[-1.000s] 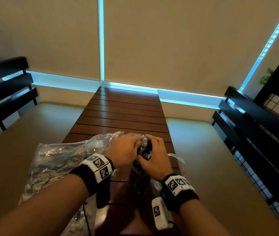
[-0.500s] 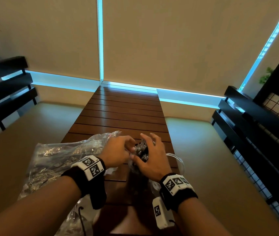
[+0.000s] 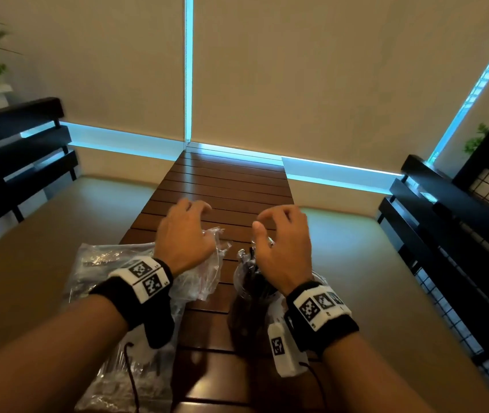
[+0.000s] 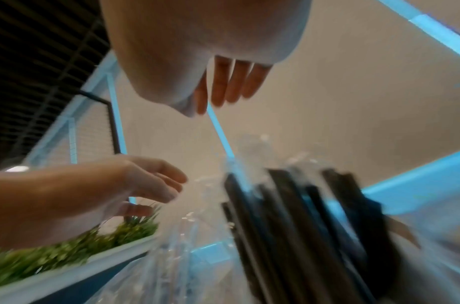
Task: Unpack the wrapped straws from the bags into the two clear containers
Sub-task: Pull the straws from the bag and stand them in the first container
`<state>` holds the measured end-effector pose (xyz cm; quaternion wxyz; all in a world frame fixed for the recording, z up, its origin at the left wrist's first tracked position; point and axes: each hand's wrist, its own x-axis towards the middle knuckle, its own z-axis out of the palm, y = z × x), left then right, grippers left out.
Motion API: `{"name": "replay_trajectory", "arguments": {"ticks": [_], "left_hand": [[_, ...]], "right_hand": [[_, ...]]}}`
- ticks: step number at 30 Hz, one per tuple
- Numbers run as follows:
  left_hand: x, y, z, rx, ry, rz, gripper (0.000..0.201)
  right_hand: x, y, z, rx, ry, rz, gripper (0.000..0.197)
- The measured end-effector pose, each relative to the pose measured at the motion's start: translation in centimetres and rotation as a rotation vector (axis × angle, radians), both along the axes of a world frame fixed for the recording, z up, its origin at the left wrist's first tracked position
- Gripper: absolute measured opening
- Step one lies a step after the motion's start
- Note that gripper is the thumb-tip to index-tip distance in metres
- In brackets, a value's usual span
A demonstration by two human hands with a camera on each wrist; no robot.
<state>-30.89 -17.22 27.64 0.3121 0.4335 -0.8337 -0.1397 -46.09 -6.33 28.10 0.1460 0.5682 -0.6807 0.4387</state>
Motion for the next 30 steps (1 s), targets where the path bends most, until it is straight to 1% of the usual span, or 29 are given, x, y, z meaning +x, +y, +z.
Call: {"name": "replay_trajectory", "arguments": {"ticks": [1,2,4,5,6,7,8,10,12,15,18,20,23,25,27,29,30], "left_hand": [[0.9,-0.7,0.0,0.022,-0.117,0.046,0.056],[2.0,-1.5,-0.1,0.082,-0.228,0.087,0.066],[4.6,-3.3,-0.9,0.255,-0.389,0.159,0.084],[6.0,-4.0,-1.3,0.328,-0.449,0.191,0.091],[7.5,-4.7,-2.0,0.389,-0.51,0.217,0.096],[8.9,-5.4,-2.9,0.44,-0.568,0.228,0.095],[10.2,-5.6,-3.5,0.479,-0.605,0.221,0.088],[12.1,-5.7,-4.6,0.517,-0.593,0.159,0.074],[13.5,-5.8,-5.9,0.55,-0.563,0.096,0.07],[14.9,-5.8,-7.5,0.579,-0.574,0.07,0.071],[16.0,-6.3,-9.1,0.575,-0.519,0.047,0.07],[16.6,-6.5,-9.7,0.575,-0.503,0.028,0.068],[17.3,-6.6,-10.2,0.574,-0.504,0.005,0.065],[17.8,-6.8,-10.8,0.557,-0.499,0.003,0.064],[18.2,-6.8,-11.0,0.533,-0.496,-0.01,0.068],[18.2,-6.6,-10.8,0.515,-0.499,-0.023,0.067],[18.3,-6.4,-10.6,0.51,-0.502,-0.03,0.065]], "right_hand": [[1.0,-0.5,0.6,0.059,0.092,0.065,0.011],[2.0,-1.0,1.1,0.193,0.217,0.119,0.008],[4.1,-2.4,0.9,0.498,0.483,0.161,0.011],[4.8,-3.2,0.7,0.613,0.571,0.144,0.015],[5.3,-3.9,0.3,0.706,0.62,0.12,0.019],[5.7,-4.7,0.0,0.782,0.642,0.098,0.023],[6.0,-5.4,-0.4,0.85,0.647,0.086,0.027],[6.7,-6.6,-1.2,0.952,0.629,0.098,0.031],[7.6,-7.6,-1.8,0.979,0.61,0.147,0.03],[9.6,-8.9,-2.4,0.969,0.53,0.252,0.03],[11.3,-10.1,-2.9,1.015,0.482,0.376,0.02],[12.1,-10.7,-3.3,1.003,0.48,0.459,0.017],[12.7,-11.6,-4.5,0.992,0.48,0.549,0.025],[13.3,-12.0,-4.7,0.968,0.503,0.569,0.031],[13.9,-12.4,-4.7,0.913,0.572,0.562,0.035],[14.6,-12.8,-4.4,0.99,0.591,0.554,0.037],[14.8,-13.0,-4.2,1.082,0.597,0.524,0.04]]}}
